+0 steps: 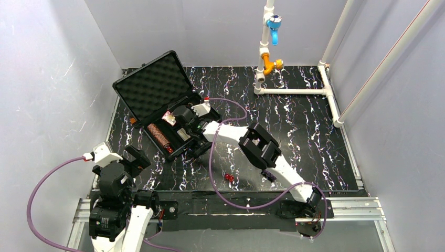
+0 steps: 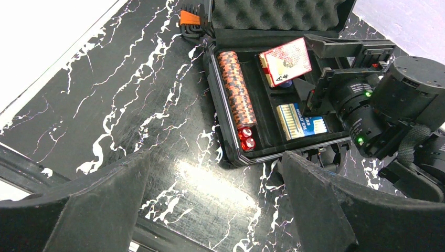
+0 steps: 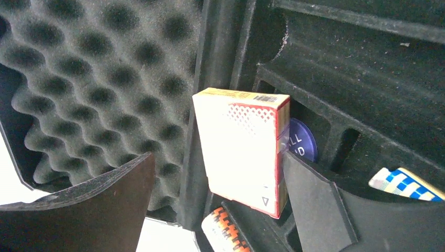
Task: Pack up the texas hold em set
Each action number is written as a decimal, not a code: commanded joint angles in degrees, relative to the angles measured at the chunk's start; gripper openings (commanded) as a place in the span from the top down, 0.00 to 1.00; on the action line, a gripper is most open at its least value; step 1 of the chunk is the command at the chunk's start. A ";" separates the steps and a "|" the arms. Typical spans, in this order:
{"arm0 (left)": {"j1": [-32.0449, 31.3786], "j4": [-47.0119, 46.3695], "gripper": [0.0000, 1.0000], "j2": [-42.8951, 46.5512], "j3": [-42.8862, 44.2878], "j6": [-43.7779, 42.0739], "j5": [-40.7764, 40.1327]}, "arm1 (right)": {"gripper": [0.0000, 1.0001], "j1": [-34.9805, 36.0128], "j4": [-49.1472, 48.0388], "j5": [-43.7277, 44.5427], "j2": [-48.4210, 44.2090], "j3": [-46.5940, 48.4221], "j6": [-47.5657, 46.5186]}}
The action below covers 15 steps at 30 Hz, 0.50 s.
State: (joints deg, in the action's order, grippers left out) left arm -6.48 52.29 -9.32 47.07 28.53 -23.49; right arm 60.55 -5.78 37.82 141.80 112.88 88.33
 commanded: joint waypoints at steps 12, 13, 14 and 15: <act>0.81 -0.83 0.05 -1.44 0.22 -0.76 0.35 | 0.02 0.42 -2.00 -5.69 -17.69 -9.17 -24.21; 0.85 -0.81 0.05 -1.53 0.11 -0.76 0.37 | 0.02 0.25 -4.26 -6.40 -18.44 -11.08 -26.57; 0.85 -0.87 0.04 -1.57 0.15 -0.76 0.37 | 0.02 -0.22 -7.23 -8.23 -19.24 -12.98 -29.40; 0.86 -0.85 0.05 -1.64 0.20 -0.76 0.41 | 0.02 -0.77 -9.72 -10.82 -19.84 -14.62 -32.34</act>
State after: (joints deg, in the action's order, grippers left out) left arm -6.09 52.29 -9.54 47.07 28.49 -23.09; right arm 60.77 -6.70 32.01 125.23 104.05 68.45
